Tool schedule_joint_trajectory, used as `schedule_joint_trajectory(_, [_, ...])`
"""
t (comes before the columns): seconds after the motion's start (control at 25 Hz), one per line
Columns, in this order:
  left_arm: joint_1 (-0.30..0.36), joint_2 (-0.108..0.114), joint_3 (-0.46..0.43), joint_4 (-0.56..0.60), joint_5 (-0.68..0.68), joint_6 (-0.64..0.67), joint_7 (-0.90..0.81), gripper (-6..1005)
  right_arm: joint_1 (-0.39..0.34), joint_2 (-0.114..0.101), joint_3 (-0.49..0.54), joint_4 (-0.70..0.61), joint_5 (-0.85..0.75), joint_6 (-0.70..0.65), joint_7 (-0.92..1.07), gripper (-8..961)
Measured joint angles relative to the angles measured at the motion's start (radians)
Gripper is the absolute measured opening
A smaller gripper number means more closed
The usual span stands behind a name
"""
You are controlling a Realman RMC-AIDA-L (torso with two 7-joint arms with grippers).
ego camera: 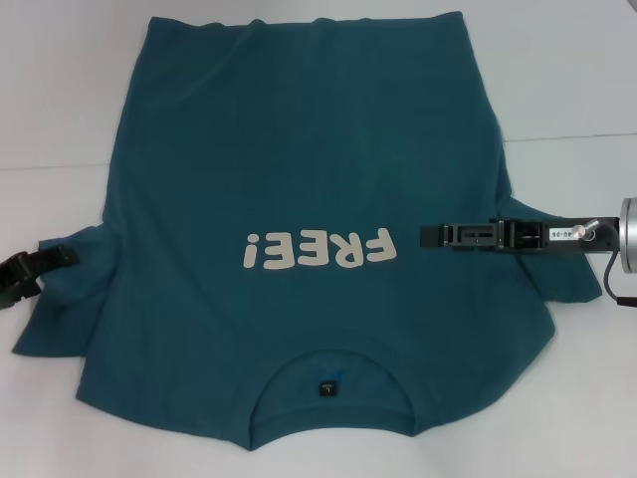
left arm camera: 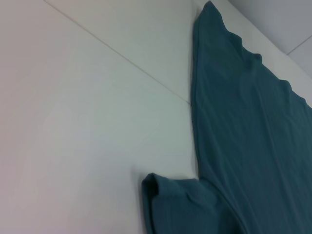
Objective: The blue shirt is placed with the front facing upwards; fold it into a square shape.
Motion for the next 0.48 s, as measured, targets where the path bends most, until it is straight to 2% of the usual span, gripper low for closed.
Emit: schedule_joint_trajectory(0.48, [-0.008, -0.002, 0.075, -0.003, 0.000, 0.009, -0.025, 843, -0.009, 0.000, 0.000, 0.001, 0.003, 0.017, 0.000, 941])
